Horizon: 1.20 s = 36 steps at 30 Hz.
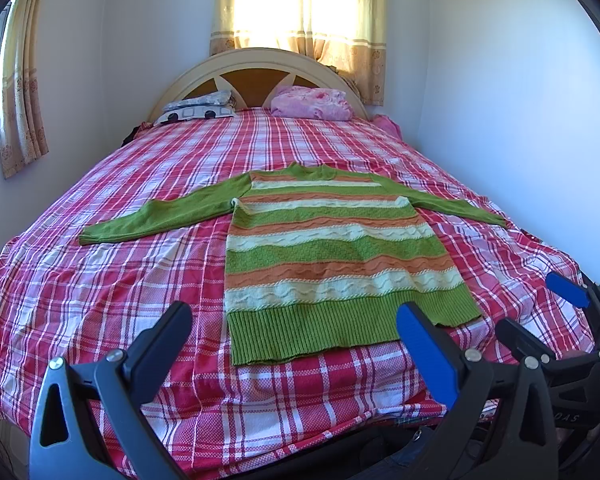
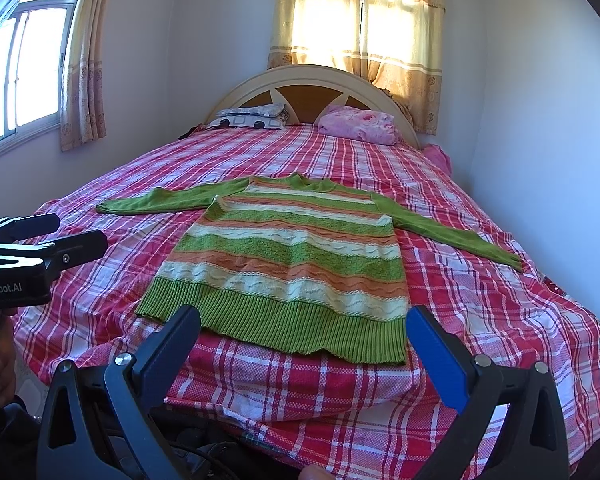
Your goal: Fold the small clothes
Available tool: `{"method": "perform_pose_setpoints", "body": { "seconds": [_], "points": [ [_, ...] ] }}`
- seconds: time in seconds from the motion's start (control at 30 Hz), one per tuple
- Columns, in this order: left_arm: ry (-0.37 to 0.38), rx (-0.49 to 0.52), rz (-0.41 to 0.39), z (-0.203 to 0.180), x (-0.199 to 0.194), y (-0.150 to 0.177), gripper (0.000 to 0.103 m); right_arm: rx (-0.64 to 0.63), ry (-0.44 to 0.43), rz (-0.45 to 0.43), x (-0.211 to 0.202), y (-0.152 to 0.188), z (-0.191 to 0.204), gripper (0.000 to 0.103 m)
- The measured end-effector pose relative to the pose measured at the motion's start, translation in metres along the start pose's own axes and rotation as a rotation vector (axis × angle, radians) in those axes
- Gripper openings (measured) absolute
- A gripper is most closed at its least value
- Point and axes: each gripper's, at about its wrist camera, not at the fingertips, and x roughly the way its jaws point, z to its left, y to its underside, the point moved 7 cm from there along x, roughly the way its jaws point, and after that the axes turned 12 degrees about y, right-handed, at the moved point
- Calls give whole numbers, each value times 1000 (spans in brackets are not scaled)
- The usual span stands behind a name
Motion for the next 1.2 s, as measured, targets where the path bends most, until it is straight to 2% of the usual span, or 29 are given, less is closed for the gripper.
{"method": "perform_pose_setpoints", "body": {
  "seconds": [0.47, 0.67, 0.77, 0.9, 1.03, 1.2],
  "points": [
    [12, 7, 21, 1, 12, 12, 103, -8, -26, 24, 8, 5, 3, 102],
    [12, 42, 32, 17, 19, -2, 103, -39, -11, 34, 29, 7, 1, 102],
    [28, 40, 84, 33, 32, -6, 103, -44, -3, 34, 41, 5, -4, 102],
    [4, 27, 118, 54, 51, -17, 103, -34, 16, 30, 58, -5, -14, 102],
    [-34, 35, 85, 67, 65, -37, 103, -28, 60, 20, 76, -17, -29, 102],
    [-32, 36, 46, 68, 85, -58, 103, 12, 93, 41, 105, -29, -61, 102]
  ]
}}
